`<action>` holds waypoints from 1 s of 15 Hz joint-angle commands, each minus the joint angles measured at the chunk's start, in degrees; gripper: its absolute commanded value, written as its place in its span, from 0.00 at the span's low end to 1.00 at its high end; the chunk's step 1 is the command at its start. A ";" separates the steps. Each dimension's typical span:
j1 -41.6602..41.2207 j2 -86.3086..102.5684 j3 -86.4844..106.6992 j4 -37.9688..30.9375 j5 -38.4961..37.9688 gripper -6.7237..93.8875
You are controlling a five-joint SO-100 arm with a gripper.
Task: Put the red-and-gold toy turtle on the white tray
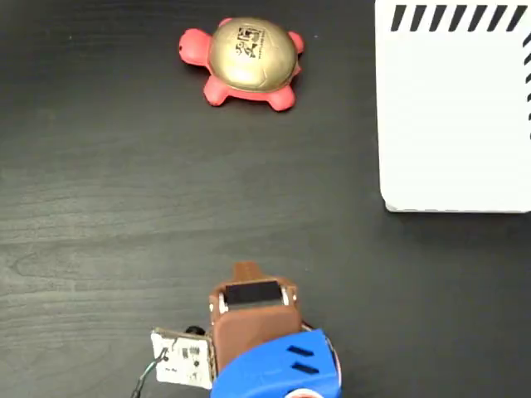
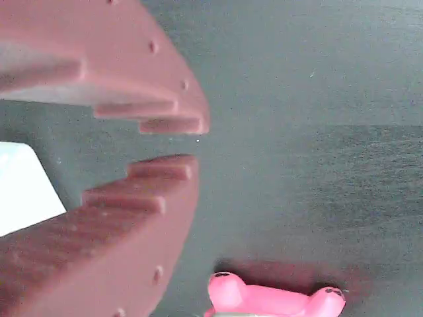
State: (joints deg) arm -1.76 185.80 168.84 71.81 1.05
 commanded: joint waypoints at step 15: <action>-7.21 -5.98 -1.76 -5.19 -3.69 0.07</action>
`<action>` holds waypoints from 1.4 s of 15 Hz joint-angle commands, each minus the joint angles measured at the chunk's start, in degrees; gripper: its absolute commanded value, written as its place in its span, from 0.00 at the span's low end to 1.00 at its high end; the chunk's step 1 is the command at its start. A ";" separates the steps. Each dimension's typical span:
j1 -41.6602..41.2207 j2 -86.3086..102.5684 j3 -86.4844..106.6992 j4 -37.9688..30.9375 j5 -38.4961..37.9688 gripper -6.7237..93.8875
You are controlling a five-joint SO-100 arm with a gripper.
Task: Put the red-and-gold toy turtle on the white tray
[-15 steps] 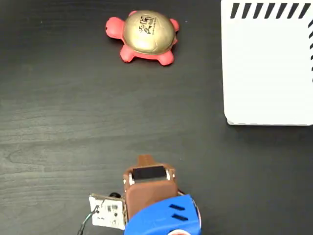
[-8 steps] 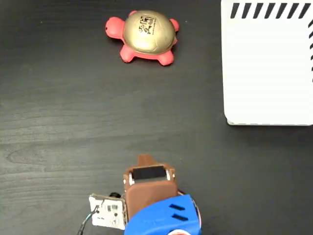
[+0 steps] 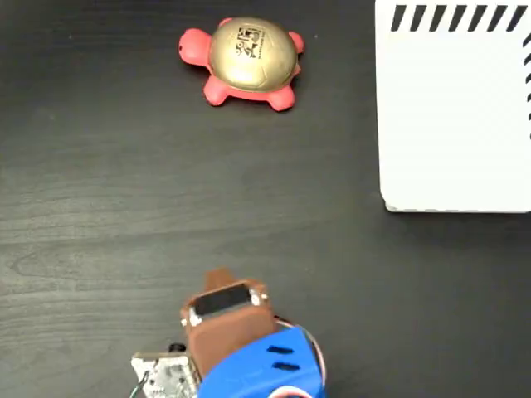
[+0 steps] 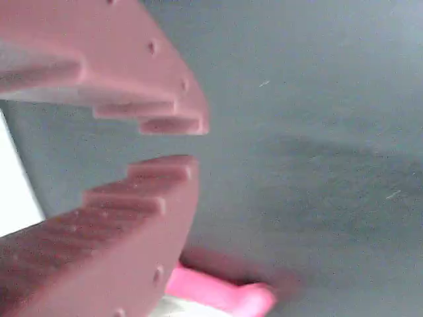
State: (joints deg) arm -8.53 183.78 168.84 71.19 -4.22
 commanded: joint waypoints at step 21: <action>11.78 -124.72 -133.24 23.03 2.46 0.14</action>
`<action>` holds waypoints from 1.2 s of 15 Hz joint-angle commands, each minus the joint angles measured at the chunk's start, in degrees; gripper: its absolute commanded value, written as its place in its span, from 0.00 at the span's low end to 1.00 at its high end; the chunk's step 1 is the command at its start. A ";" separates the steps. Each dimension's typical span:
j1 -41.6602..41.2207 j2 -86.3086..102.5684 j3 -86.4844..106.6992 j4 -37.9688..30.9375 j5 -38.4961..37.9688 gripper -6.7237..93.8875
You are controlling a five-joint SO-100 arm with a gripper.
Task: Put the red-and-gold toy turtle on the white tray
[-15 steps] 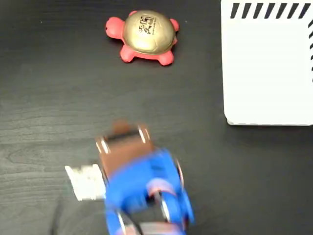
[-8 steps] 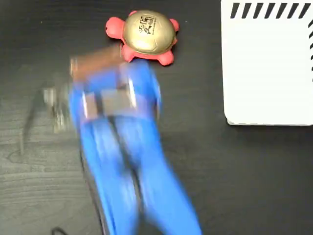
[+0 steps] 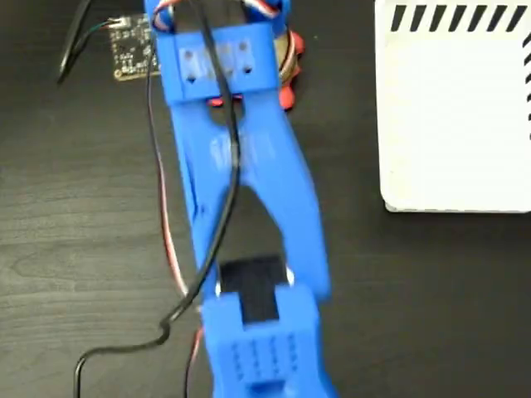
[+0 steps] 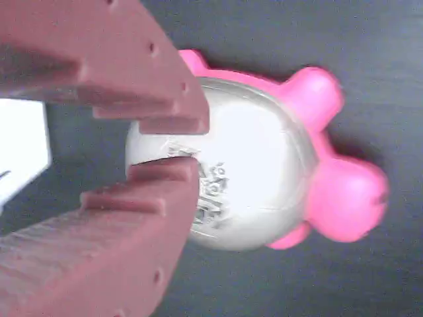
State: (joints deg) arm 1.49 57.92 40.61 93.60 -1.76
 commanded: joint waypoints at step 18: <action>4.04 -14.24 -3.69 -1.76 1.41 0.74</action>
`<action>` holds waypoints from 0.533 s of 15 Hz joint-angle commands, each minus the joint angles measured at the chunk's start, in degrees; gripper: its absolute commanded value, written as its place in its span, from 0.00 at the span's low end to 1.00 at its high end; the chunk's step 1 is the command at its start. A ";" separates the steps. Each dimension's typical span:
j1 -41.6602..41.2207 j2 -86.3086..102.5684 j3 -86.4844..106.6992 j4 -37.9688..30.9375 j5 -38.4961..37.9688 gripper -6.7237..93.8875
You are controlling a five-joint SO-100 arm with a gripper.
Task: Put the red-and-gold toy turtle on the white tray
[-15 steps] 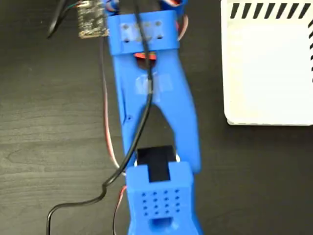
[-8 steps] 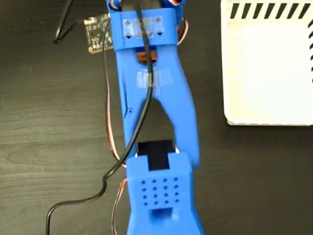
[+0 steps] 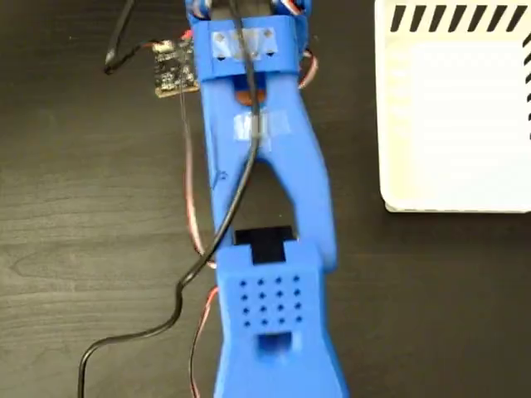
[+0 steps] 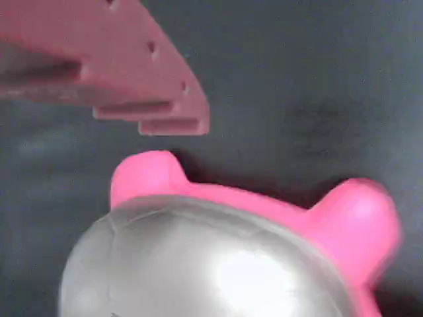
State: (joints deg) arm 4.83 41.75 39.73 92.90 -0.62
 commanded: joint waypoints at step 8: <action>0.88 0.35 -2.81 -4.04 2.29 0.66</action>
State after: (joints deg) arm 4.75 39.64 39.55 88.86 0.70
